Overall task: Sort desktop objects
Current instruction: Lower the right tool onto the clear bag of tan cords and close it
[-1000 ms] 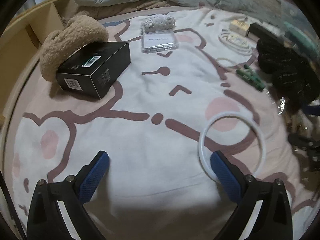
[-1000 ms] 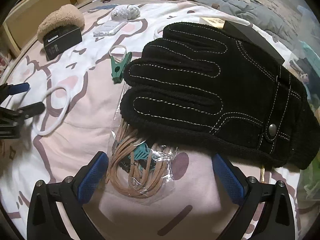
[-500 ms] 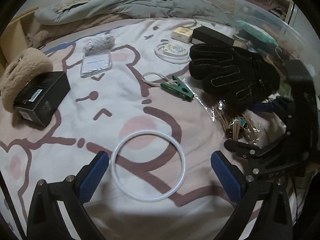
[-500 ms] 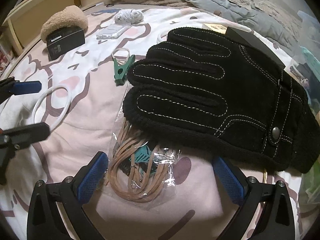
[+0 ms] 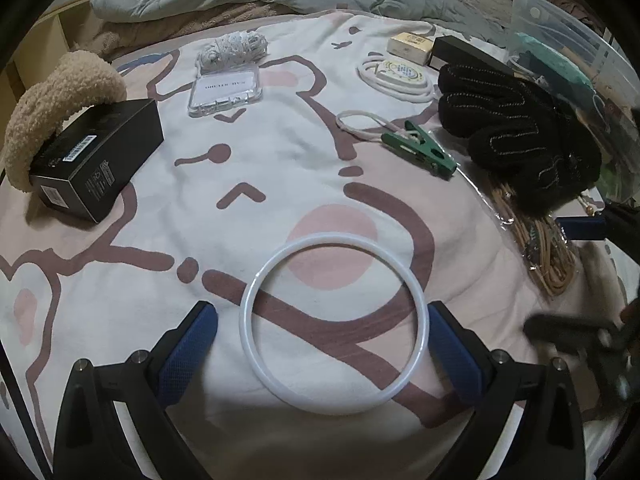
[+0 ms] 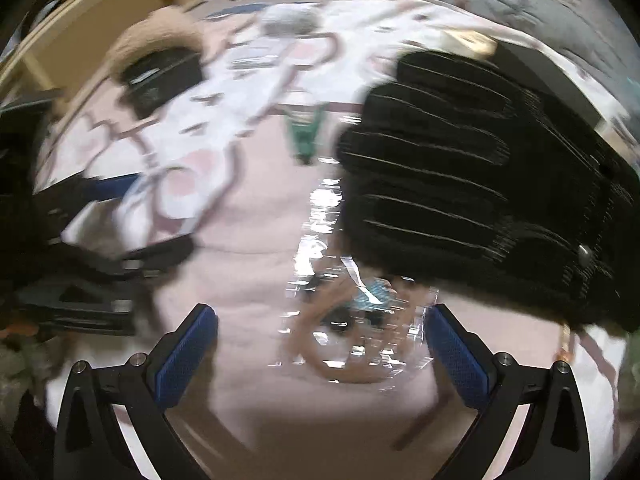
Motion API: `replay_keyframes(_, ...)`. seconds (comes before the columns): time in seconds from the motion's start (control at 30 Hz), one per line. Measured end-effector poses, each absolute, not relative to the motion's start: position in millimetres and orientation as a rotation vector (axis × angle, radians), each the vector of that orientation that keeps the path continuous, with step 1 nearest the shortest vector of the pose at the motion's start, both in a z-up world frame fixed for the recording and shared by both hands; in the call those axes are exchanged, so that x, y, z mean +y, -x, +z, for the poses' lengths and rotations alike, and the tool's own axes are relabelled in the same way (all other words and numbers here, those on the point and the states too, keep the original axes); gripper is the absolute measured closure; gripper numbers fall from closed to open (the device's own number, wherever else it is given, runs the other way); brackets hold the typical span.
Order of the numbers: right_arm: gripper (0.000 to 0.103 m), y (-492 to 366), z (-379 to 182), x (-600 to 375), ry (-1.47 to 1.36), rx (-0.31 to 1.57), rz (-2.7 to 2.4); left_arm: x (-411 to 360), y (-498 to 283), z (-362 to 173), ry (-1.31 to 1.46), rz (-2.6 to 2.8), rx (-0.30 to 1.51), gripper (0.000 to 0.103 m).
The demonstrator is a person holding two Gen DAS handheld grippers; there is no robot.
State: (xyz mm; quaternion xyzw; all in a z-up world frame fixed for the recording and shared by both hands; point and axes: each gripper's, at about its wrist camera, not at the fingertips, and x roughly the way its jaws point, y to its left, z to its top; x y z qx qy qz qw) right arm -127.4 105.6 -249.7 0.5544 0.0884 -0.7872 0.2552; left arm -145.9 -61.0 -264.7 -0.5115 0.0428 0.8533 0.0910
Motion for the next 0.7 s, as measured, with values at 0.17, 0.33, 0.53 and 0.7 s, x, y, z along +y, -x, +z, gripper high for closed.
replay_keyframes(0.17, 0.0, 152, -242, 96, -1.464, 0.228, -2.134, -61, 145, -266, 1.521, 2.539, 0.124, 0.0)
replay_keyframes(0.33, 0.0, 189, -247, 111, -1.542, 0.072, -2.17, -61, 145, -266, 1.515, 2.541, 0.114, 0.0)
replay_keyframes(0.53, 0.0, 184, -252, 104, -1.577, 0.097, -2.226, -60, 145, -267, 1.519, 2.551, 0.119, 0.0)
replay_keyframes(0.7, 0.0, 172, -268, 88, -1.588, 0.285, -2.285, -60, 146, -267, 1.521, 2.552, 0.122, 0.0)
